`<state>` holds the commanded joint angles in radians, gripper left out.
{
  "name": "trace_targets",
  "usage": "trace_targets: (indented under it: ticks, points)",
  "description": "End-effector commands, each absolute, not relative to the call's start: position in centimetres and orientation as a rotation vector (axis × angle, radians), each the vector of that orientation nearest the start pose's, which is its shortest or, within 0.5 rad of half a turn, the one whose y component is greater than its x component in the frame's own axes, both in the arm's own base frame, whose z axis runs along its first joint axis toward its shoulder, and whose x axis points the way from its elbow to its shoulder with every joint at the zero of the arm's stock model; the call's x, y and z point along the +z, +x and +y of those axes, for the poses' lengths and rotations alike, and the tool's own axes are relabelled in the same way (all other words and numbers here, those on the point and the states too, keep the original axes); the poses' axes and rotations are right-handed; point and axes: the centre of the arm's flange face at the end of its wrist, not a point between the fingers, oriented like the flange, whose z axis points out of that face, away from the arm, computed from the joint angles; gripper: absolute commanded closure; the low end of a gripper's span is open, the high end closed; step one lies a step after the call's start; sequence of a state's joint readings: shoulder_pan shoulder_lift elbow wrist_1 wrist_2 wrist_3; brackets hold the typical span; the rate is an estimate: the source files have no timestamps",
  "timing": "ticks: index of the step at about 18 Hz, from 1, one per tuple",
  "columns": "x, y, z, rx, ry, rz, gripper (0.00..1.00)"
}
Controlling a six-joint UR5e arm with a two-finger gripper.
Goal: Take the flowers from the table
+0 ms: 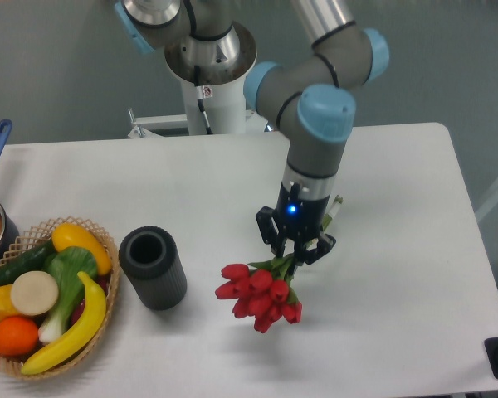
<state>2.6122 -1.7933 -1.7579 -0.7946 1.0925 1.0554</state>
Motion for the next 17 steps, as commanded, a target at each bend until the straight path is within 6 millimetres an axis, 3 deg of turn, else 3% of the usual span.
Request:
trace_targets:
  ticks: [5, 6, 17]
  points:
    - [40.6, -41.8, 43.6, 0.050, -2.390, 0.112, 0.66]
    - [42.1, -42.9, 43.1, 0.038, -2.321, 0.106, 0.66]
    - [42.9, -44.0, 42.1, 0.041, -2.285, 0.089, 0.66]
